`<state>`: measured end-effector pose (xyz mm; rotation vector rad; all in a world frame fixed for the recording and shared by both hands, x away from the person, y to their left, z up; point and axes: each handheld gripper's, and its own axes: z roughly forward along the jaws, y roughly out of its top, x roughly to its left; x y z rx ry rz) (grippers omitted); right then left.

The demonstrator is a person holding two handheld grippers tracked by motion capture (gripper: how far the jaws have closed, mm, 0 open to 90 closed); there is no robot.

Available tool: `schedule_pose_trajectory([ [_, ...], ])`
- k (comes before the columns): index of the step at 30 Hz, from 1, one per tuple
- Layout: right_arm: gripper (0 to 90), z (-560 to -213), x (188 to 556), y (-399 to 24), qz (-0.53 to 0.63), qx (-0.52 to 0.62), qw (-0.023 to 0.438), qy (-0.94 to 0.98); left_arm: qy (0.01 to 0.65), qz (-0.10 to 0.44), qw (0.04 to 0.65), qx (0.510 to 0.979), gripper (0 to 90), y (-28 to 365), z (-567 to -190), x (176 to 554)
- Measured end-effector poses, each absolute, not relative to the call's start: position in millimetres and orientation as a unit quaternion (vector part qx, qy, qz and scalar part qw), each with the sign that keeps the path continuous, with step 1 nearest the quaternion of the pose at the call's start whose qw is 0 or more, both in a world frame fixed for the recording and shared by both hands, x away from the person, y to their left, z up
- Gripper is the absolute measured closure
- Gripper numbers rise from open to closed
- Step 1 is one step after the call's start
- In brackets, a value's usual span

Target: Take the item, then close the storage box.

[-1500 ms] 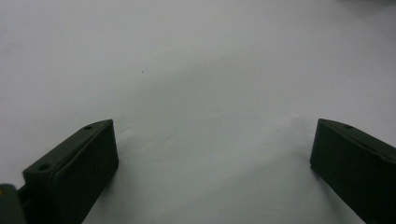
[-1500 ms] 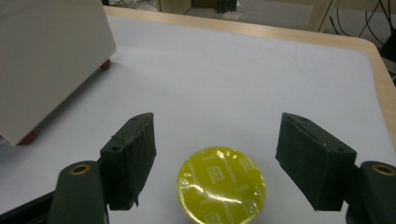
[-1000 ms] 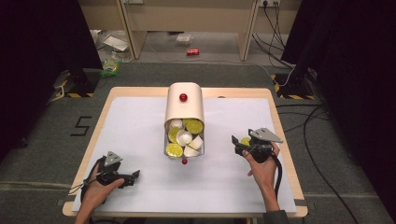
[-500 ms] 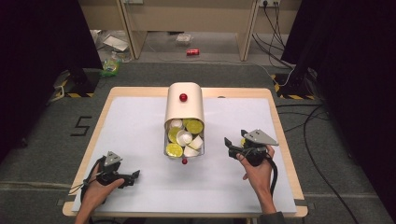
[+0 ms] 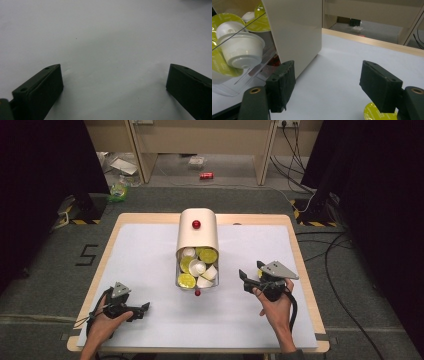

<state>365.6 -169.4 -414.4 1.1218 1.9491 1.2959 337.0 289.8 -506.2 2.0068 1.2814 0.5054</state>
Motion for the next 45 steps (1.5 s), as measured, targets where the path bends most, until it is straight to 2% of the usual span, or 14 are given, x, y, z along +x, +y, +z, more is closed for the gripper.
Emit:
schedule_pose_trajectory([
  [45,28.4,-413,328,-156,0.497,0.380,0.249,0.739,0.494,0.195,0.346,0.774,0.0,290,-506,337],
])
